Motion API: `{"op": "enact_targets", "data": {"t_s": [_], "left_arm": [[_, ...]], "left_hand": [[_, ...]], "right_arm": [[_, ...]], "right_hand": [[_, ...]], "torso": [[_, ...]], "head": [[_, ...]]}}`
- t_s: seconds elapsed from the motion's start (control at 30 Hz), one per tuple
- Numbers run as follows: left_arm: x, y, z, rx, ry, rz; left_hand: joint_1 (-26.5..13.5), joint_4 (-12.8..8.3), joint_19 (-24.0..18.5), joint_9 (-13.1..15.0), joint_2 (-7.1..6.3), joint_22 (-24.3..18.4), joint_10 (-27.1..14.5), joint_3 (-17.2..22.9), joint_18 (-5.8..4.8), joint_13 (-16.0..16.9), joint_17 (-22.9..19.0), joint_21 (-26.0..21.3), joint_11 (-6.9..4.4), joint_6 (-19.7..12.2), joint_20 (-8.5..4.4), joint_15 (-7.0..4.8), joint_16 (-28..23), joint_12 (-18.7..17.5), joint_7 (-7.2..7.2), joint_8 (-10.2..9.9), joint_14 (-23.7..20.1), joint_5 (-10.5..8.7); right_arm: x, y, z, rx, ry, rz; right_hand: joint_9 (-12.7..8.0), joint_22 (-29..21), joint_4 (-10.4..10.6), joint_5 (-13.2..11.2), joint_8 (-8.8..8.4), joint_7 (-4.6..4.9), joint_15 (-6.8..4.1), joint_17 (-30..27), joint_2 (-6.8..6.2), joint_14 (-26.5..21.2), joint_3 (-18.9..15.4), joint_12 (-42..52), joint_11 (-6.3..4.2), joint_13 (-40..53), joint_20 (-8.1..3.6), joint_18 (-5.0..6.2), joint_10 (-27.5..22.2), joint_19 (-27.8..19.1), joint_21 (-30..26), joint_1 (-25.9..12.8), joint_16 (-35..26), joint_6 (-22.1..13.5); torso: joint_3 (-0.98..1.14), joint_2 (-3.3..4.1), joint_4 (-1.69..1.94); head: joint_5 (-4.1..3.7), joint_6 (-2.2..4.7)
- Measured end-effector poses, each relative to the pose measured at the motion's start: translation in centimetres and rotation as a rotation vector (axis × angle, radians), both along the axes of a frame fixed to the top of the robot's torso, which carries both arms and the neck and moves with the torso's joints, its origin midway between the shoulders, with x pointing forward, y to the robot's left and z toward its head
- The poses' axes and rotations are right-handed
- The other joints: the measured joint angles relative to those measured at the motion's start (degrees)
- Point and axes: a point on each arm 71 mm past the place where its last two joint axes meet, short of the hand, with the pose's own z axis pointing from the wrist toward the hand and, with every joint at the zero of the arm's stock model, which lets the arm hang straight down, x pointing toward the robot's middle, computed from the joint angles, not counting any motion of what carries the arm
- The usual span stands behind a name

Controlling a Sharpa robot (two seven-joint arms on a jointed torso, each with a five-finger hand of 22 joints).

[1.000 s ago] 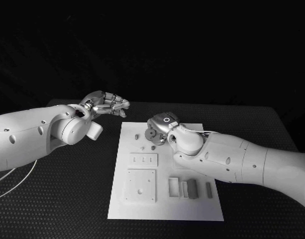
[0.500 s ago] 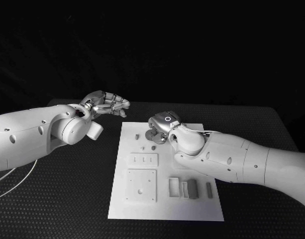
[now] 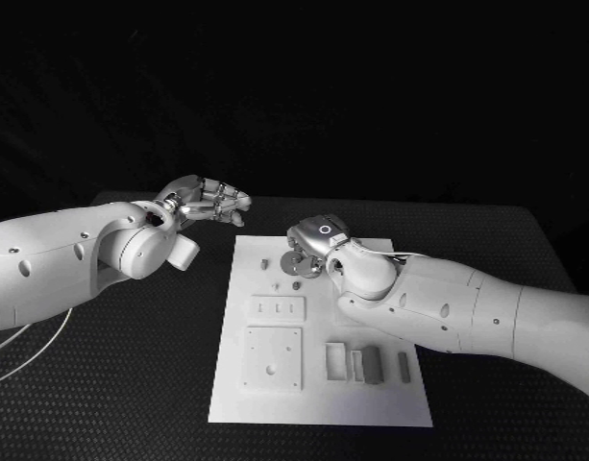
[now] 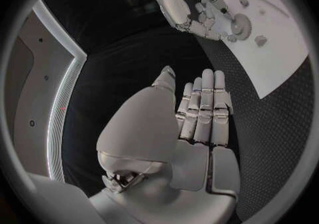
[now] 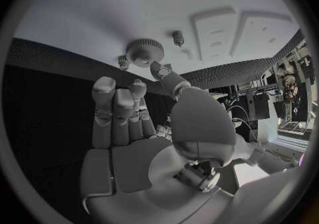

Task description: Assemble the parts on the task board

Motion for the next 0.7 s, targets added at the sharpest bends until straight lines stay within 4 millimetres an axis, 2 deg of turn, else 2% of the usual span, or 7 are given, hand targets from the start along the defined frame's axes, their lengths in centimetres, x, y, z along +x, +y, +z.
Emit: {"op": "enact_targets", "data": {"t_s": [0.17,0.3,0.53,0.7], "left_arm": [[0.0,0.0,0.0,0.000,0.000,0.000],[0.0,0.0,0.0,0.000,0.000,0.000],[0.0,0.0,0.0,0.000,0.000,-0.001],[0.0,0.1,0.0,0.001,0.000,0.001]], "left_hand": [[0.00,0.00,0.00,0.00,0.00,0.00,0.00,0.00,0.00,0.00,0.00,0.00,0.00,0.00,0.00,0.00,0.00,0.00,0.00,0.00,0.00,0.00],[0.00,0.00,0.00,0.00,0.00,0.00,0.00,0.00,0.00,0.00,0.00,0.00,0.00,0.00,0.00,0.00,0.00,0.00,0.00,0.00,0.00,0.00],[0.00,0.00,0.00,0.00,0.00,-0.01,0.00,0.00,0.00,-0.01,0.05,0.00,0.00,0.00,0.00,0.00,0.00,0.00,0.00,0.00,0.00,0.00],[0.00,0.00,0.00,0.00,0.00,-0.01,0.00,0.00,0.00,-0.01,0.05,0.00,0.00,0.00,0.00,0.00,0.00,0.00,0.00,0.00,0.00,0.00]], "right_arm": [[0.1,-0.3,-0.1,0.000,0.017,-0.006],[0.2,-0.2,-0.2,0.002,0.028,-0.008],[0.2,-0.5,-0.3,0.007,0.034,-0.014],[0.0,-1.5,-0.2,0.029,0.035,-0.012]], "right_hand": [[0.00,0.00,0.24,0.00,0.00,0.01,0.00,0.00,-0.42,0.00,-0.24,0.00,0.00,0.00,0.00,0.00,0.00,0.00,0.00,-0.42,-0.22,-0.01],[-0.16,0.00,1.26,0.00,-0.67,0.65,0.01,-0.01,-1.46,-0.01,-0.17,0.00,0.01,-0.06,0.00,0.00,-0.01,0.00,0.00,-0.85,-0.22,-0.65],[-0.17,0.00,1.82,0.00,-0.67,0.85,0.01,-0.01,-1.51,-0.01,0.07,0.00,0.22,-0.06,0.01,-0.01,-0.22,0.00,0.00,-0.91,-0.22,-0.85],[-0.17,0.00,1.82,0.00,-0.67,0.85,0.01,-0.01,-1.51,-0.02,0.07,0.00,0.22,-0.06,0.01,-0.01,-0.22,0.00,0.00,-0.91,-0.22,-0.84]], "torso": [[0.01,0.00,-0.03],[0.01,0.00,-0.03],[0.03,-0.01,-0.03],[0.03,-0.02,0.01]], "head": [[0.00,-0.02],[0.01,-0.04],[-0.04,0.01],[-0.12,0.23]]}}
